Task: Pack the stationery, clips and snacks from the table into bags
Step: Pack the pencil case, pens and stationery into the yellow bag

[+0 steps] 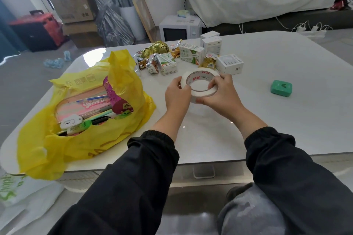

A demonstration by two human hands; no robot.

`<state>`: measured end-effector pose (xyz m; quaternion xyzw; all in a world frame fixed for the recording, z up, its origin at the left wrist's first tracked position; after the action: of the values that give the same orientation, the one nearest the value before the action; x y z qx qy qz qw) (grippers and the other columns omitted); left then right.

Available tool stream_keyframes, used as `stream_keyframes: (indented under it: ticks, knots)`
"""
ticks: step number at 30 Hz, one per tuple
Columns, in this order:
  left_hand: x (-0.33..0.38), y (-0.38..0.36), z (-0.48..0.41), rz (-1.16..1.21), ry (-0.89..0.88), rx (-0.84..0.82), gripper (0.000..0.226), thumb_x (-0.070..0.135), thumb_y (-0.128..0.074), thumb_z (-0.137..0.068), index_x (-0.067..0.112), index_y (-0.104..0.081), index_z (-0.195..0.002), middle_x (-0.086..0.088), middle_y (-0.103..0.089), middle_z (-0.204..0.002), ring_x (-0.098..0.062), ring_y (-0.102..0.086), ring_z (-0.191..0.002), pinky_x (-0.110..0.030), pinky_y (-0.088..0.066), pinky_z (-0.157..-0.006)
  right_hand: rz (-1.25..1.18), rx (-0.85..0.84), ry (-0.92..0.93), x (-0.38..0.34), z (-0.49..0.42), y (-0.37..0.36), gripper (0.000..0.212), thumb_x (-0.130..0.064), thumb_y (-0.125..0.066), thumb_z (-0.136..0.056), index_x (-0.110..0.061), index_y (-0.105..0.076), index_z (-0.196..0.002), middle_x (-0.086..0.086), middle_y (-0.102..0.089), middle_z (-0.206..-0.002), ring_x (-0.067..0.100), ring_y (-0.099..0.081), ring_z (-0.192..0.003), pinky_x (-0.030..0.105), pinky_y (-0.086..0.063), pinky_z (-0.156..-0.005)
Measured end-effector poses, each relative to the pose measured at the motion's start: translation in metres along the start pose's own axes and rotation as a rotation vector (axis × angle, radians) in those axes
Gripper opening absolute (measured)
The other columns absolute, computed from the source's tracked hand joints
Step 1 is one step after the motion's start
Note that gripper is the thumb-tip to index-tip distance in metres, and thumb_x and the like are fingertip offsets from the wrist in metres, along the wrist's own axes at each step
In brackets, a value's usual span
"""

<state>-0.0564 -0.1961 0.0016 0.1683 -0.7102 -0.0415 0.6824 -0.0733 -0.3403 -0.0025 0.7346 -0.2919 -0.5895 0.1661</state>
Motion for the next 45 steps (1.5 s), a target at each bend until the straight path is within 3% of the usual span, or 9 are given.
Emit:
stream_keyframes:
  ticks: [7,12,16,22,26,31,35,40,45]
  knots:
    - [0.032,0.069,-0.008,0.003,-0.116,0.076,0.036,0.006,-0.055,-0.084,0.013,-0.063,-0.118,0.004,-0.066,-0.102,-0.008,-0.060,-0.091,-0.014,-0.048,-0.069,-0.035,0.065,0.171,-0.068,-0.004,-0.012,0.054,-0.036,-0.087,-0.058,-0.012,-0.053,-0.093,0.002,-0.036,-0.122,0.006,-0.038,-0.110,0.006,-0.032,-0.087]
    - [0.043,0.133,-0.004,0.102,-0.158,0.187,0.032,0.010,-0.062,-0.081,0.016,-0.065,-0.112,0.007,-0.068,-0.103,-0.008,-0.065,-0.095,-0.029,-0.054,-0.085,-0.097,0.039,0.280,-0.122,-0.006,-0.031,0.056,-0.038,-0.087,-0.055,-0.010,-0.056,-0.092,-0.002,-0.031,-0.118,0.003,-0.033,-0.108,-0.009,-0.023,-0.079]
    - [0.036,0.184,-0.003,0.244,-0.095,0.235,0.040,0.024,-0.067,-0.074,0.016,-0.066,-0.113,-0.005,-0.068,-0.110,-0.020,-0.067,-0.099,-0.042,-0.057,-0.084,-0.096,-0.022,0.418,-0.168,-0.005,-0.049,0.054,-0.048,-0.081,-0.053,-0.016,-0.055,-0.089,-0.003,-0.032,-0.119,0.009,-0.038,-0.112,0.009,-0.032,-0.088]
    - [0.016,0.250,0.003,0.372,0.005,0.308,0.029,0.009,-0.061,-0.087,0.008,-0.065,-0.115,-0.012,-0.071,-0.099,-0.023,-0.069,-0.086,-0.034,-0.059,-0.072,0.032,-0.180,0.555,-0.222,0.000,-0.088,0.050,-0.045,-0.083,-0.058,-0.015,-0.059,-0.090,-0.001,-0.041,-0.119,0.012,-0.041,-0.106,0.017,-0.031,-0.087]
    - [-0.007,0.288,0.006,0.332,0.105,0.279,0.026,0.005,-0.058,-0.087,0.009,-0.064,-0.112,-0.012,-0.070,-0.096,-0.023,-0.069,-0.081,-0.029,-0.059,-0.066,0.236,-0.302,0.595,-0.242,0.003,-0.120,0.056,-0.054,-0.078,-0.062,-0.016,-0.067,-0.100,0.013,-0.048,-0.131,0.027,-0.040,-0.126,0.032,-0.033,-0.100]
    - [-0.047,0.316,0.005,0.174,0.213,0.267,0.027,0.007,-0.058,-0.088,0.005,-0.063,-0.115,-0.013,-0.068,-0.100,-0.025,-0.068,-0.082,-0.029,-0.057,-0.066,0.474,-0.382,0.593,-0.243,0.011,-0.169,0.054,-0.063,-0.064,-0.073,-0.023,-0.064,-0.109,0.006,-0.058,-0.112,0.026,-0.048,-0.110,0.039,-0.033,-0.095]
    - [-0.070,0.317,0.001,-0.052,0.227,0.241,0.031,0.011,-0.058,-0.086,0.012,-0.064,-0.116,-0.009,-0.069,-0.104,-0.025,-0.066,-0.094,-0.040,-0.056,-0.082,0.682,-0.442,0.522,-0.230,0.019,-0.199,0.060,-0.068,-0.049,-0.082,-0.026,-0.056,-0.124,0.009,-0.055,-0.128,0.030,-0.041,-0.124,0.055,-0.013,-0.111]
    - [-0.072,0.316,0.005,-0.427,0.057,0.210,0.036,0.009,-0.052,-0.089,0.015,-0.063,-0.122,0.002,-0.065,-0.119,-0.014,-0.057,-0.111,-0.022,-0.042,-0.090,0.920,-0.412,0.548,-0.218,0.020,-0.212,0.056,-0.062,-0.037,-0.092,-0.023,-0.050,-0.131,0.010,-0.047,-0.139,0.034,-0.026,-0.137,0.063,0.000,-0.110]
    - [-0.094,0.348,0.005,-0.719,0.083,0.397,0.048,0.022,-0.055,-0.089,0.015,-0.047,-0.137,-0.007,-0.049,-0.139,-0.026,-0.037,-0.130,-0.038,-0.036,-0.103,0.853,-0.166,0.756,-0.227,0.017,-0.197,0.047,-0.050,-0.046,-0.093,-0.018,-0.057,-0.127,0.014,-0.031,-0.152,0.032,-0.018,-0.144,0.060,-0.008,-0.112]
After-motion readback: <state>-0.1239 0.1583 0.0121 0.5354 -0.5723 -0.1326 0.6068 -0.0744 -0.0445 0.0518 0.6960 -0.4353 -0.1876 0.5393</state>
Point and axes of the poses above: each hand's wrist, its own z-axis away from the middle knuckle, its own y-axis out of the back of the hand, x = y × z, the point moved 4 cm from there along -z, towards the middle knuckle
